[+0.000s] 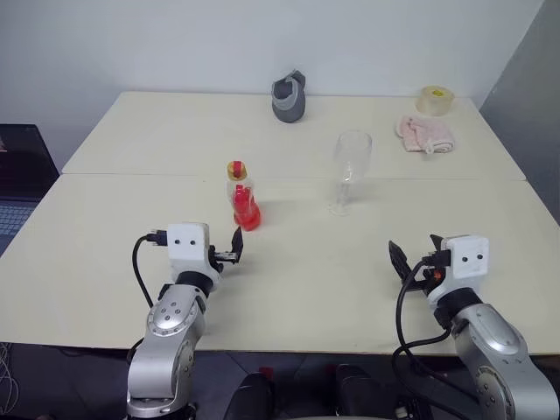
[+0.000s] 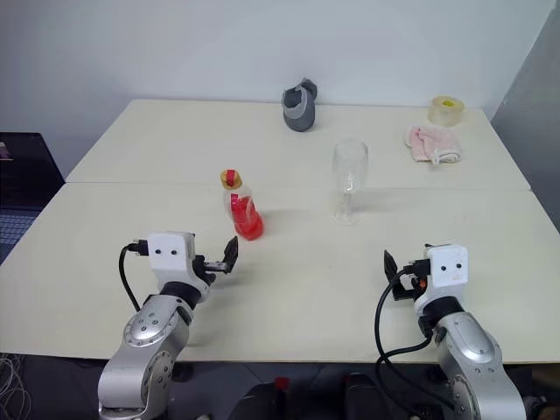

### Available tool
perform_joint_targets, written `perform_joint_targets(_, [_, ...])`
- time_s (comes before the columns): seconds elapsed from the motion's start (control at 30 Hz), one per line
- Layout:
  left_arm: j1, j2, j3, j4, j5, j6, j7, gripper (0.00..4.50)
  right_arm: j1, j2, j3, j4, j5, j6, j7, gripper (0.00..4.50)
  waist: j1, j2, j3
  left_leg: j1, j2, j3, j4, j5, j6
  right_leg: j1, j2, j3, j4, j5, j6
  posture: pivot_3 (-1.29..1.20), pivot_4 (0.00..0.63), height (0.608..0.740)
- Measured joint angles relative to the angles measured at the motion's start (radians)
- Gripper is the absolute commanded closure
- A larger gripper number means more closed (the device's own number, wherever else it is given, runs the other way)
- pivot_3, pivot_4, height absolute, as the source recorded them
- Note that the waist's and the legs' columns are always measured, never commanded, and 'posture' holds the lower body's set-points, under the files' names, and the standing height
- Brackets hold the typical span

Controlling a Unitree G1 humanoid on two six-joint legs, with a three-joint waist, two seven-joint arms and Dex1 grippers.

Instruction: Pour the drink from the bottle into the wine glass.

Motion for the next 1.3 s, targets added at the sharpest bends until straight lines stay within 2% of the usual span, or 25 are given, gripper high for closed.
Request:
perform_joint_targets(0.8, [0.013,-0.012,0.002,0.004,-0.002,-0.025,-0.024,0.01,-0.015,-0.034,-0.027,0.019,0.030,-0.006,0.034,0.00,0.000,0.000,0.000,0.000,0.000,0.000,0.000,0.000,-0.001,0.000,0.000,0.000,0.000,0.000,0.000,0.00,0.150,0.740])
perform_joint_targets(1.0, [-0.030,0.027,0.008,0.125,0.005,-0.123,-0.061,0.01,-0.031,-0.125,-0.027,0.021,0.130,-0.045,0.199,0.00,0.000,0.000,0.000,0.000,0.000,0.000,0.000,0.000,0.000,0.000,0.000,0.000,0.000,0.000,0.000,0.00,0.150,0.740])
perform_joint_targets(1.17, [-0.058,0.041,0.013,0.195,0.005,-0.178,-0.079,0.01,-0.037,-0.267,-0.018,0.034,0.279,-0.115,0.474,0.00,0.000,-0.001,0.000,0.000,0.000,0.000,0.000,0.000,0.001,0.001,0.000,-0.001,0.000,0.000,0.000,0.00,0.150,0.740])
perform_joint_targets(1.3, [-0.084,0.042,0.011,0.238,0.007,-0.217,-0.081,0.01,-0.046,-0.337,0.007,0.080,0.283,-0.192,0.597,0.00,0.001,-0.001,0.000,0.000,0.000,0.000,0.001,0.000,0.001,0.001,0.000,-0.001,0.000,0.000,0.000,0.00,0.150,0.740])
